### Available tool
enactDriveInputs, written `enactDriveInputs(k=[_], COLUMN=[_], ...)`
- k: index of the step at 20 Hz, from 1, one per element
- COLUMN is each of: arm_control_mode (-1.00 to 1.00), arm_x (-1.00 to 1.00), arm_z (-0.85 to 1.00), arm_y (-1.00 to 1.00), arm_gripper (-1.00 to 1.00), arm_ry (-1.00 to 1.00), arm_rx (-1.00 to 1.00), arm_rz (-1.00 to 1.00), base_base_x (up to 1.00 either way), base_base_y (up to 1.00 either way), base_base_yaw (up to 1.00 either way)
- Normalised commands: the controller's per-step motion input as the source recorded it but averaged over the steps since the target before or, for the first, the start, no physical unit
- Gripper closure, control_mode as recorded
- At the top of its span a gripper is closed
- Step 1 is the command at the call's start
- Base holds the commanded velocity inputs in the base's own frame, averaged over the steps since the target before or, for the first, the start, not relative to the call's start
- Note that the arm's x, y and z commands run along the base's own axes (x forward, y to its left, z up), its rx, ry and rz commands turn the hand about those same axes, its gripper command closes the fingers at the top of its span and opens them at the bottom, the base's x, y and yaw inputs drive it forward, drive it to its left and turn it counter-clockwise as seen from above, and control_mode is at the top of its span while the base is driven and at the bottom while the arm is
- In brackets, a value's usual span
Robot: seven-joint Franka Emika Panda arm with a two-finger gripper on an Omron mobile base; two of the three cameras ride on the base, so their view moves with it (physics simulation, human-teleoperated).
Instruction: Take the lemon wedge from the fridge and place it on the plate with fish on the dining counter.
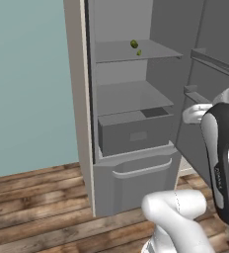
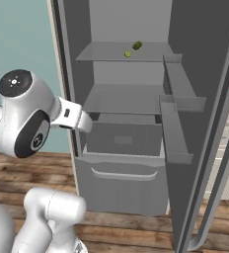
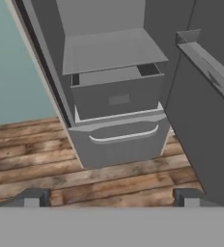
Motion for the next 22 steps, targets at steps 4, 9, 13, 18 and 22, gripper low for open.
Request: enactDriveInputs(k=[4,9,13,18,22], arm_control_mode=[-1.00,1.00,1.00,1.00,1.00], arm_x=[0.11,0.18,0.00,0.00,0.00], arm_z=[-0.01,0.00,0.00,0.00,0.00], arm_y=[0.00,-0.07,0.00,0.00,0.00], arm_gripper=[-1.00,-1.00,-1.00,-1.00,-1.00], arm_ry=[-0.02,-0.04,0.00,0.00,0.00], arm_rx=[0.00,0.00,0.00,0.00,0.00], arm_rz=[0.00,-0.01,0.00,0.00,0.00], base_base_x=[0.00,0.06,0.36,0.83,1.00], base_base_y=[0.00,-0.01,-0.19,-0.04,0.21], base_base_yaw=[0.00,-0.01,-0.07,-0.09,-0.01])
